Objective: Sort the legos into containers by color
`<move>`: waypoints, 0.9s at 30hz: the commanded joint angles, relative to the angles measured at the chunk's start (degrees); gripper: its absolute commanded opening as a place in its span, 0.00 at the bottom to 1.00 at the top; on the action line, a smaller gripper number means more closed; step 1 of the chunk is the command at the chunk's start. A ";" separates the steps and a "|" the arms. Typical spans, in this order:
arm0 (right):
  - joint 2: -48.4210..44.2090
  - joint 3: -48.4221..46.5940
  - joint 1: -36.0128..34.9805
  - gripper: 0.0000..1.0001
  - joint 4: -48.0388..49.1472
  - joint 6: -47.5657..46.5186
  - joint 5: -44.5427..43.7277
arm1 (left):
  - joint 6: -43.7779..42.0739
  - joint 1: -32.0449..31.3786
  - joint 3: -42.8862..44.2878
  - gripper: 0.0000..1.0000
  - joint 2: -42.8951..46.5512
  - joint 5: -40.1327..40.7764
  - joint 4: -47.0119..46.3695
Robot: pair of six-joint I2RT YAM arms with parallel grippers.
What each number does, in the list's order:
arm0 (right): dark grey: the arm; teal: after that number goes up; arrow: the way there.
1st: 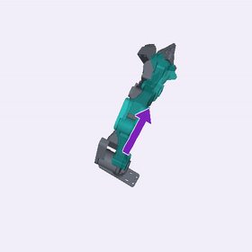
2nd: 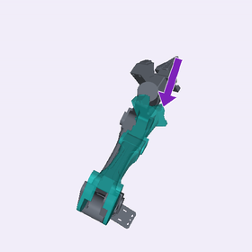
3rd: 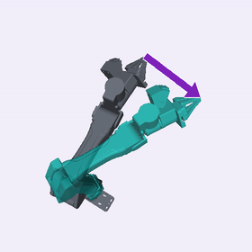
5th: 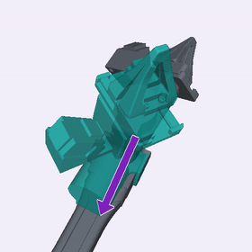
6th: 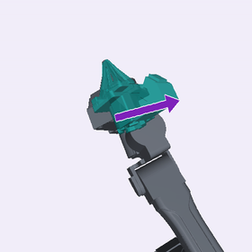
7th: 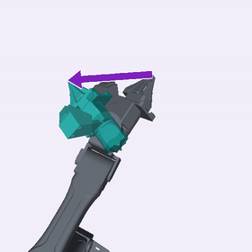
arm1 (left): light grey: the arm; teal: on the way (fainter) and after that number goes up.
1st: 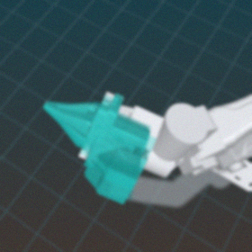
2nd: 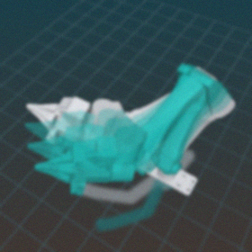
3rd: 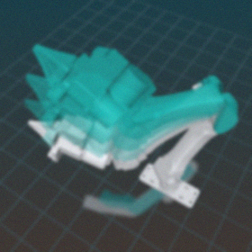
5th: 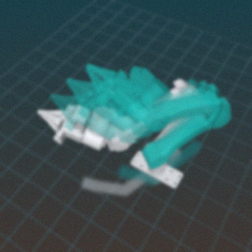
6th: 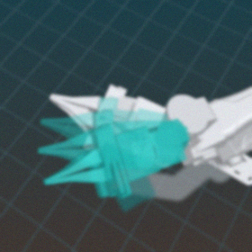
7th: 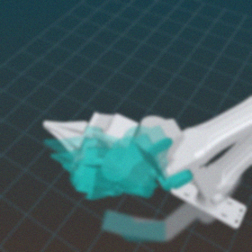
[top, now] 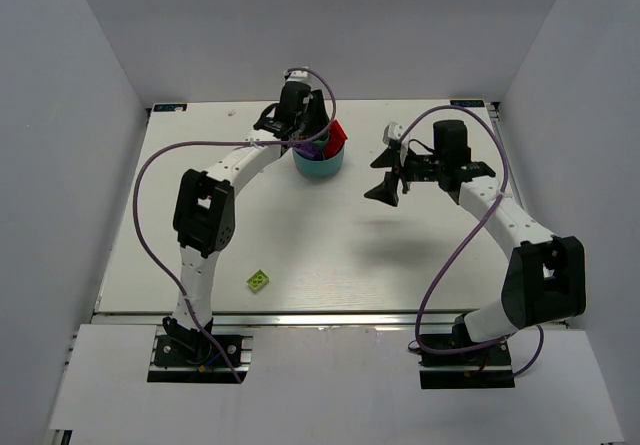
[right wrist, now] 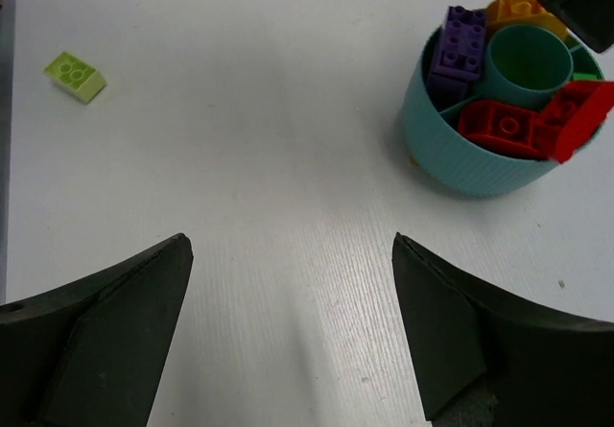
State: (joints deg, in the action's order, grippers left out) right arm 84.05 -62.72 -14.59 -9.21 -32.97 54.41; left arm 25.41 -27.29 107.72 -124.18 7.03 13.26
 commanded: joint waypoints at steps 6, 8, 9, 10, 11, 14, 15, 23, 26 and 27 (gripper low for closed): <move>-0.38 -4.96 -1.40 0.89 -20.65 -34.71 12.37 | 1.84 0.13 -1.88 0.47 13.94 0.26 2.04; -0.12 -4.43 -3.33 0.89 -26.37 -42.93 13.26 | 1.84 0.39 -10.98 0.27 22.37 0.97 0.64; 0.32 -4.52 -4.65 0.89 -27.78 -48.19 11.87 | 2.36 0.57 -14.70 0.12 25.62 2.10 0.11; 1.02 -6.00 -6.31 0.87 -29.88 -51.20 10.73 | 2.97 1.00 -18.47 0.08 32.62 2.81 -0.85; 3.29 -7.49 -10.50 0.80 -36.51 -54.45 7.84 | 3.50 1.36 -26.00 0.07 36.34 3.60 -1.12; 9.96 -14.70 -20.43 0.60 -45.00 -60.03 3.87 | 6.75 3.72 -36.32 0.30 50.28 2.91 0.62; 11.47 -16.11 -23.00 0.39 -44.67 -57.67 1.68 | 9.11 4.34 -41.84 0.44 53.48 3.60 1.85; 24.30 -21.39 -43.74 0.59 -27.71 -32.01 -16.17 | 17.83 6.11 -55.68 0.77 76.35 8.35 16.18; 27.55 -21.66 -47.01 0.78 -22.70 -29.79 -19.69 | 20.20 6.11 -57.71 0.77 81.89 10.10 19.34; 28.44 -22.70 -47.46 0.87 -22.00 -28.65 -20.57 | 20.82 6.11 -58.15 0.78 83.04 10.55 20.13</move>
State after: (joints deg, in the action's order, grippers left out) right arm 111.15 -82.30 -60.97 -36.58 -67.26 40.01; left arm 42.48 -21.10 50.39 -44.21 14.72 28.23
